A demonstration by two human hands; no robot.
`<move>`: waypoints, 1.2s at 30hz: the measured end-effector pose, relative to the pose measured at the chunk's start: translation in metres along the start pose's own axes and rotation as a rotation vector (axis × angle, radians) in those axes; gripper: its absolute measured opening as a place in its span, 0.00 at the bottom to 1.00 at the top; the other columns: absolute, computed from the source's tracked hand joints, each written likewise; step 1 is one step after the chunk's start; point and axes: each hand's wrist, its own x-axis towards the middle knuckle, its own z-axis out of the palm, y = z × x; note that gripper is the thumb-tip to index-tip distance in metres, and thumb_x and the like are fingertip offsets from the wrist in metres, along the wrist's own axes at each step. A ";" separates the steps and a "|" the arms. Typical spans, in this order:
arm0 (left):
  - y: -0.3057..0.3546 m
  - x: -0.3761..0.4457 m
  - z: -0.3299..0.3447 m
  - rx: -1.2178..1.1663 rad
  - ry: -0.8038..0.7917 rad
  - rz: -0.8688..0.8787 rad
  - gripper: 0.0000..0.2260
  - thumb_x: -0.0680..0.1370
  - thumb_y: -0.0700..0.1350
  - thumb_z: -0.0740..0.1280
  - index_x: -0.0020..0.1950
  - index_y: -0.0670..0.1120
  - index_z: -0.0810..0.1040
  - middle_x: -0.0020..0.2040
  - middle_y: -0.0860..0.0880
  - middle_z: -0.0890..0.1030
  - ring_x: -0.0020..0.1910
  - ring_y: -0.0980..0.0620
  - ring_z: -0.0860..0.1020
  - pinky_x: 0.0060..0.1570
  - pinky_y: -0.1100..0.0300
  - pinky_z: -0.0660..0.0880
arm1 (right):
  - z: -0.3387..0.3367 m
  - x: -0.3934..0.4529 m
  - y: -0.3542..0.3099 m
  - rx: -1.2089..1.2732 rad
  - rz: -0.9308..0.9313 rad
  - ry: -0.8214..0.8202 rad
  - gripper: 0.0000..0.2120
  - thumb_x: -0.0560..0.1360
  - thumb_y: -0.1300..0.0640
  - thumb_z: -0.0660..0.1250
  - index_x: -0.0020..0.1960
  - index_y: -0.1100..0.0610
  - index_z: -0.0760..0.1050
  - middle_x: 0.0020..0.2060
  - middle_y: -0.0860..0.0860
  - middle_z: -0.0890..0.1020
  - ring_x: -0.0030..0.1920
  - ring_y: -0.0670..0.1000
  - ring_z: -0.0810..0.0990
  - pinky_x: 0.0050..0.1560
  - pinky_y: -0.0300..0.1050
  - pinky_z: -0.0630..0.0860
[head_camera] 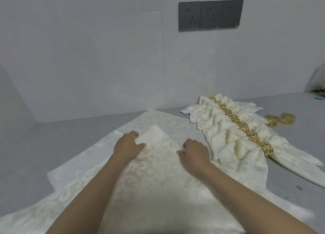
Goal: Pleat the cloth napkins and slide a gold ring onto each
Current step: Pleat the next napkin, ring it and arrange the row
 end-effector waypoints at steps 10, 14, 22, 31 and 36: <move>-0.015 -0.040 -0.047 0.076 -0.086 -0.074 0.24 0.71 0.46 0.74 0.32 0.47 0.56 0.32 0.52 0.58 0.29 0.51 0.59 0.31 0.60 0.52 | -0.017 -0.017 -0.009 0.251 -0.067 -0.136 0.08 0.78 0.52 0.62 0.55 0.55 0.70 0.45 0.51 0.80 0.47 0.54 0.77 0.44 0.46 0.70; -0.015 -0.062 -0.065 0.173 -0.154 -0.129 0.17 0.71 0.47 0.75 0.41 0.33 0.75 0.39 0.39 0.74 0.42 0.41 0.77 0.31 0.57 0.65 | -0.021 -0.028 -0.013 0.237 -0.134 -0.209 0.11 0.77 0.51 0.64 0.56 0.55 0.71 0.46 0.51 0.80 0.48 0.53 0.78 0.42 0.43 0.69; -0.020 -0.076 -0.067 0.151 -0.186 -0.141 0.16 0.72 0.50 0.73 0.31 0.45 0.70 0.30 0.44 0.72 0.31 0.46 0.72 0.32 0.59 0.60 | -0.030 -0.035 -0.008 0.140 -0.116 -0.240 0.13 0.76 0.49 0.65 0.58 0.52 0.71 0.52 0.49 0.78 0.51 0.51 0.77 0.47 0.43 0.71; -0.039 -0.073 -0.029 -0.155 0.124 -0.131 0.14 0.74 0.46 0.72 0.33 0.41 0.74 0.27 0.51 0.71 0.28 0.52 0.69 0.33 0.60 0.68 | -0.005 -0.032 -0.009 0.359 0.019 -0.037 0.06 0.76 0.54 0.67 0.52 0.54 0.78 0.41 0.45 0.78 0.47 0.48 0.78 0.45 0.41 0.72; -0.042 -0.071 -0.024 -0.086 0.187 -0.069 0.17 0.77 0.49 0.68 0.30 0.46 0.70 0.26 0.53 0.70 0.27 0.53 0.69 0.33 0.60 0.68 | 0.002 -0.035 -0.010 0.187 -0.122 0.048 0.10 0.80 0.52 0.60 0.58 0.53 0.74 0.49 0.48 0.80 0.48 0.50 0.79 0.45 0.43 0.71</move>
